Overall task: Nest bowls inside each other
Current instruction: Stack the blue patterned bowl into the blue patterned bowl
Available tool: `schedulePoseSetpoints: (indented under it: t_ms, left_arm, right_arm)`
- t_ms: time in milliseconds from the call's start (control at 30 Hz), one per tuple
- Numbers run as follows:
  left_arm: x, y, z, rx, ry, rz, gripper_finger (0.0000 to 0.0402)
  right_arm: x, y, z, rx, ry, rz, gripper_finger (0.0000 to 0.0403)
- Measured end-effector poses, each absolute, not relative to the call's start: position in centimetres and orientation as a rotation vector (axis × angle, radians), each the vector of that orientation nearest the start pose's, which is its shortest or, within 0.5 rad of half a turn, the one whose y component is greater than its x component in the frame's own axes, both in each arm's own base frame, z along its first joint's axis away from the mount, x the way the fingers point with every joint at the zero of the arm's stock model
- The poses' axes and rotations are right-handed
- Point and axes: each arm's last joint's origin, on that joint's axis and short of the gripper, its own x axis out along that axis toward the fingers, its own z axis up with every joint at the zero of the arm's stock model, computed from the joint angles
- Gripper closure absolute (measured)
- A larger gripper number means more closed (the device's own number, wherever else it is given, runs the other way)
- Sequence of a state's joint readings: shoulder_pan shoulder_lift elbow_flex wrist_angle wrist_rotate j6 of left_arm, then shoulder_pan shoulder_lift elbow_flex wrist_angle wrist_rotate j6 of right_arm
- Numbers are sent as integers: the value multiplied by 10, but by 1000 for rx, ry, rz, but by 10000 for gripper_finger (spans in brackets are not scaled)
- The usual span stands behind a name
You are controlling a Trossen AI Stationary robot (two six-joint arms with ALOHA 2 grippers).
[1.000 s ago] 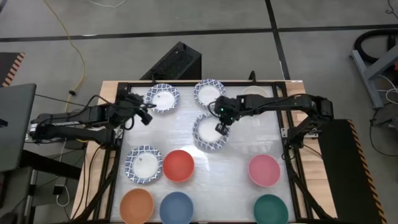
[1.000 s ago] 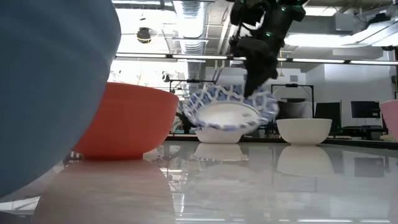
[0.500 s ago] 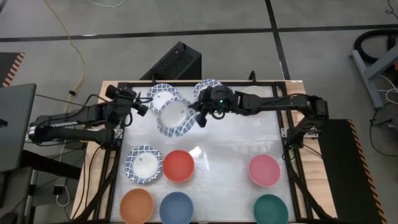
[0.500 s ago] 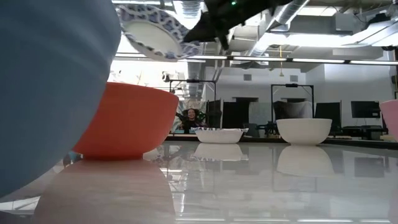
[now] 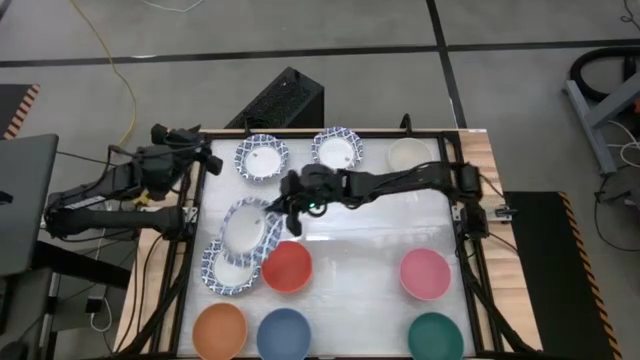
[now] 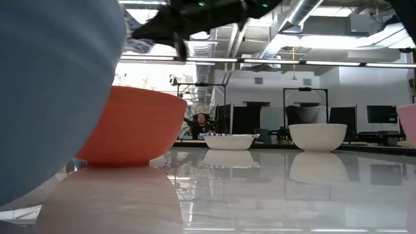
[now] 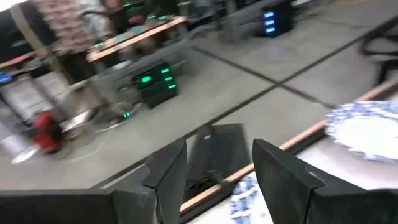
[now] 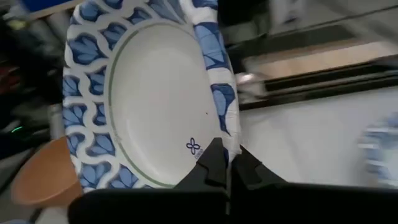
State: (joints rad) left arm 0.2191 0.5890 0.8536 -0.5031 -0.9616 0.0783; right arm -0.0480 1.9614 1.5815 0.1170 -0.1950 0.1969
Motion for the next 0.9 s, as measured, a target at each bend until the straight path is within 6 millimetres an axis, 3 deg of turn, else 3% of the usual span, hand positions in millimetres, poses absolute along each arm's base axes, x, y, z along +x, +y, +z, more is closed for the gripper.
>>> schedulePoseSetpoints:
  t_ms: [133,333,667,900]
  left_arm:
    - [93,44,356,180,259,1132,228]
    - [89,44,368,222,181,1137,228]
    - [86,43,366,177,170,1121,228]
    - [86,43,364,169,181,1120,228]
  right_arm:
    - [485,-9,288,200,293,276,394]
    - [503,-7,284,211,331,311,393]
    - [506,-9,283,216,339,303,393]
    - [518,-9,265,240,314,310,392]
